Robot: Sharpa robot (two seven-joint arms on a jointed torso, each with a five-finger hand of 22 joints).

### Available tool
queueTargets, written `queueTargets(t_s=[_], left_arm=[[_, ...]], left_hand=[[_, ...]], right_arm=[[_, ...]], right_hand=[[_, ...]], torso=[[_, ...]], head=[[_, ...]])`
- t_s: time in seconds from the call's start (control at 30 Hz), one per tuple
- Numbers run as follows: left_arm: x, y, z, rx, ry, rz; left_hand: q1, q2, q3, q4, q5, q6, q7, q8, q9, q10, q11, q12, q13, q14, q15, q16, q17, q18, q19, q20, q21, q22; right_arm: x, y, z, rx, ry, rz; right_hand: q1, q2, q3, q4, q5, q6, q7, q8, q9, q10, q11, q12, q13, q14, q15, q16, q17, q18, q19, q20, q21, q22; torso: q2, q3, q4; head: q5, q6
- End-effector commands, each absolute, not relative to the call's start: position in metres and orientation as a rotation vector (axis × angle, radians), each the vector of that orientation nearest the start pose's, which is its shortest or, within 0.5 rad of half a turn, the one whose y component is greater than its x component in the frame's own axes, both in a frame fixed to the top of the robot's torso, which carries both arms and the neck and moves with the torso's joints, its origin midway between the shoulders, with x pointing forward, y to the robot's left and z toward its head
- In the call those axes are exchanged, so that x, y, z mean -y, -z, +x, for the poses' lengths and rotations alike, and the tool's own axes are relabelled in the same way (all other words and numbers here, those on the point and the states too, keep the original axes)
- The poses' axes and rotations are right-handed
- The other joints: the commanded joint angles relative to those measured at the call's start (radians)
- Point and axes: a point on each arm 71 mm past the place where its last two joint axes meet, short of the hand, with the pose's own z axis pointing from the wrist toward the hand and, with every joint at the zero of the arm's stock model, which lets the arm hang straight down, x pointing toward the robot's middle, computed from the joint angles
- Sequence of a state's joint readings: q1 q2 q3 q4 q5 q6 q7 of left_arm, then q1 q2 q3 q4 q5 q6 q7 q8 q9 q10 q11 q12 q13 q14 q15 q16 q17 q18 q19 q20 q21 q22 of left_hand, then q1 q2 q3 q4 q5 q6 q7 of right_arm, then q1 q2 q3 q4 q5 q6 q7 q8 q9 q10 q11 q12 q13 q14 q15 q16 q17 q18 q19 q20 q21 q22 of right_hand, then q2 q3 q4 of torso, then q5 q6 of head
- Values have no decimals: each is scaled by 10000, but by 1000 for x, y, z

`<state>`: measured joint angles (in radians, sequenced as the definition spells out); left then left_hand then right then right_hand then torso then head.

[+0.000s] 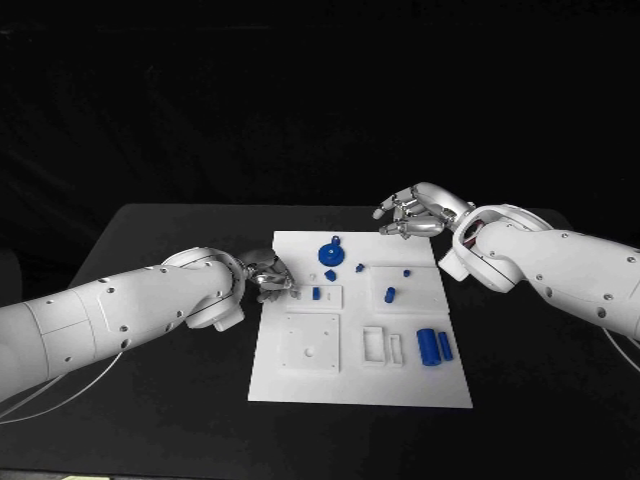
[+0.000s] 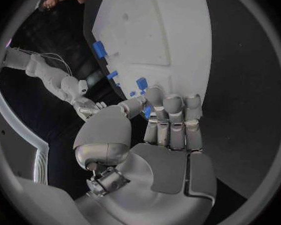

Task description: Assemble the parts on the task board

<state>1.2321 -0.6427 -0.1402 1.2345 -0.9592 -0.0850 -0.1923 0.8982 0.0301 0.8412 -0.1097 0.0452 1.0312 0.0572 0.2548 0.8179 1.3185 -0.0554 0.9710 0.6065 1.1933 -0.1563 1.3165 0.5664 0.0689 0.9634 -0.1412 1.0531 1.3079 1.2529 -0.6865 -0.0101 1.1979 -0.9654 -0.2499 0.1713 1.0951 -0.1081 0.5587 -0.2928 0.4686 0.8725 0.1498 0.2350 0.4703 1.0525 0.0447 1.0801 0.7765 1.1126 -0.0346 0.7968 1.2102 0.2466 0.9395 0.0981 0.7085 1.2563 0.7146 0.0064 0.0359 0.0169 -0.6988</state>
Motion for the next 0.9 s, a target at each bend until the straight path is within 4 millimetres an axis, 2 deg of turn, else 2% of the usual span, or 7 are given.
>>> queueTargets(t_s=[0.03,0.37,0.7,0.83,0.9], left_arm=[[-185,242,522,-21007,7397,-2733],[-187,241,522,-20935,7345,-2802],[-190,236,523,-20269,7553,-2940],[-192,233,523,-19909,7714,-3093],[-193,233,523,-19794,7753,-3158]], left_hand=[[1,101,94,-73,32,21,-6,30,32,-19,-7,-16,10,-80,-42,47,11,-62,-62,-1080,54,98],[-50,105,126,-151,32,17,-12,57,85,-33,-14,-8,20,-88,-49,58,17,-58,-64,-1083,64,107],[-80,-72,171,-249,39,-16,-24,61,126,-63,-27,-8,27,-99,-68,50,12,-50,-50,-1093,70,108],[74,-766,136,-639,22,-158,3,12,142,-226,5,-119,-16,-210,-42,-75,-47,-30,-98,-1103,30,94],[118,-924,111,-692,33,-190,35,15,169,-372,35,-246,-74,-322,-2,-214,-115,-52,-172,-1071,-58,52]], right_arm=[[210,163,551,-16335,-9568,1833],[209,164,550,-16375,-9376,1554],[203,165,549,-16429,-8386,415],[199,165,550,-16403,-7934,-108],[196,166,550,-16441,-7728,-355]], right_hand=[[-73,29,52,2,63,0,76,55,-13,-32,1,35,-9,-69,-8,-24,-17,152,-43,29,27,13],[-66,28,57,0,61,2,75,58,-13,-33,0,36,-10,-70,-8,-24,-17,152,-45,27,27,13],[22,24,80,-1,-16,24,61,79,-11,18,-15,80,1,-16,-31,17,-4,152,15,-2,70,28],[104,3,62,1,-196,78,31,117,-2,169,-46,222,60,154,-105,149,50,152,201,-75,198,70],[116,-5,49,0,-248,106,17,136,-1,235,-61,296,92,233,-148,216,80,152,291,-120,261,89]], torso=[[0,4,8],[2,1,0],[-7,4,10],[-5,-2,20],[-5,-7,9]], head=[[-3,12],[-34,74],[-66,150],[-85,196],[-79,210]])
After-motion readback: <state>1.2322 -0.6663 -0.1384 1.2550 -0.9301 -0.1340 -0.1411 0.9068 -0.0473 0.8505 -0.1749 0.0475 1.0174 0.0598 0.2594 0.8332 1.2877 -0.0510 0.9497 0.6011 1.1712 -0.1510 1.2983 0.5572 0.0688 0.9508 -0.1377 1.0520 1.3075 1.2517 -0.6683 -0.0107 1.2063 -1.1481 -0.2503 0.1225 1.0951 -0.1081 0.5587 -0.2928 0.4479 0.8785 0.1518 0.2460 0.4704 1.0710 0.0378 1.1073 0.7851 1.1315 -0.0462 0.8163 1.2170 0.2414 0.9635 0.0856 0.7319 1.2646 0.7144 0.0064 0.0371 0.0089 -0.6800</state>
